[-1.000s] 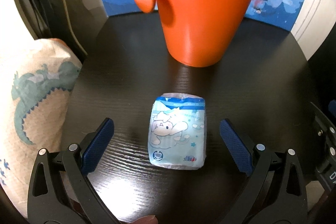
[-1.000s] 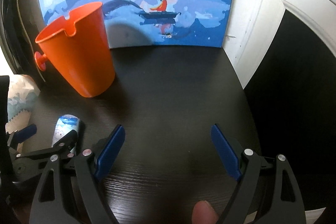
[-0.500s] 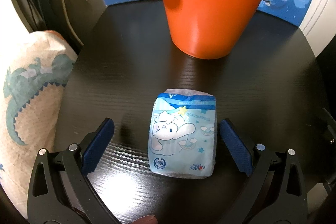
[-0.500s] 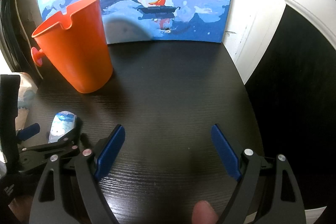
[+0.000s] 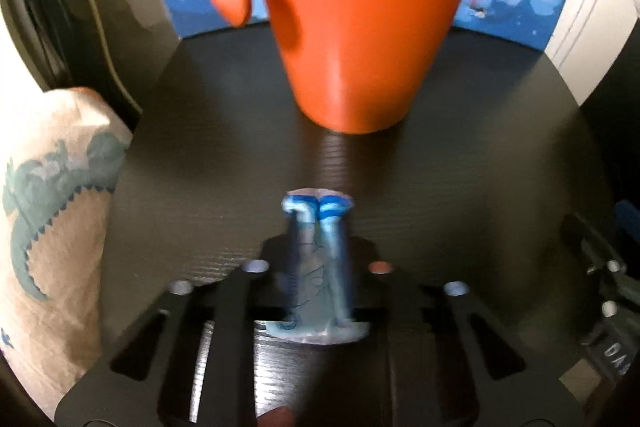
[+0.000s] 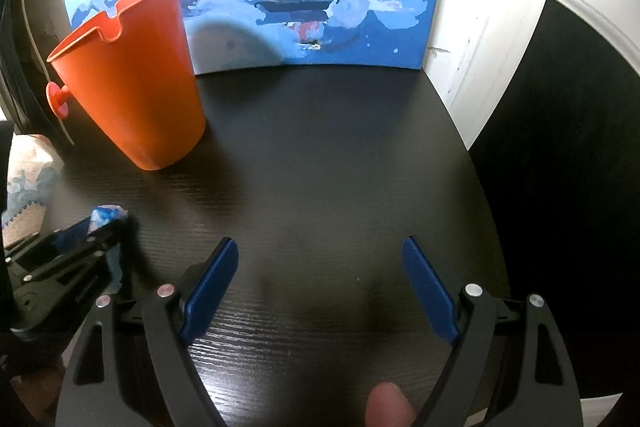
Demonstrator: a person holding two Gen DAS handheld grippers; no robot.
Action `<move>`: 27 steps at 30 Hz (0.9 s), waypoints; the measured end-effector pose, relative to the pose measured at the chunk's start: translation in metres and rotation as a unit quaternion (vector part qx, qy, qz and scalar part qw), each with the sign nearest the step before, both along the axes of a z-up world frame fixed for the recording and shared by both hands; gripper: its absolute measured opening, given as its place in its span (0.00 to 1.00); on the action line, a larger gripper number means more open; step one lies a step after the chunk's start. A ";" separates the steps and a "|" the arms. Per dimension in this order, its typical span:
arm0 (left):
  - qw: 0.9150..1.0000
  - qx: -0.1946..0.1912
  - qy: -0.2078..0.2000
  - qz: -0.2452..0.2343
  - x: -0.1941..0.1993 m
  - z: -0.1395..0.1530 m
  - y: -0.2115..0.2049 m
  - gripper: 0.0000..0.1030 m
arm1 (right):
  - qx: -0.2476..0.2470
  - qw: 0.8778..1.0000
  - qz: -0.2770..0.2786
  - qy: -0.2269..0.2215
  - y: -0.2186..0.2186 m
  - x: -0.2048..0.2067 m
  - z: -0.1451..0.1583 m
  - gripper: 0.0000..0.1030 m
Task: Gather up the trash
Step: 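Lower the left gripper around the blue diaper pack and close on it, then lift the diaper pack with the left gripper over the orange bucket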
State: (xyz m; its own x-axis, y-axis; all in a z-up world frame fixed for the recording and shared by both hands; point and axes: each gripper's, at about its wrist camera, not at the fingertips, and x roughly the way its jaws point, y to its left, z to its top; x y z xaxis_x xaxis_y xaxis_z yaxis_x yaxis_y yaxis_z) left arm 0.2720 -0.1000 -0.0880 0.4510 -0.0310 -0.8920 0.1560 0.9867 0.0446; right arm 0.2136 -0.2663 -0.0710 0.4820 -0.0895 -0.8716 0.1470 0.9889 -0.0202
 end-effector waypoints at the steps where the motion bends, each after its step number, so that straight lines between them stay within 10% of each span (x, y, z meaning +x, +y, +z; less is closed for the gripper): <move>1: 1.000 0.000 0.002 0.002 0.001 0.000 0.000 0.12 | 0.002 1.000 -0.001 -0.001 0.000 0.000 0.001 0.81; 27: 1.000 -0.014 -0.016 0.005 -0.024 0.034 0.007 0.11 | 0.012 0.999 0.015 -0.026 0.004 -0.014 0.036 0.81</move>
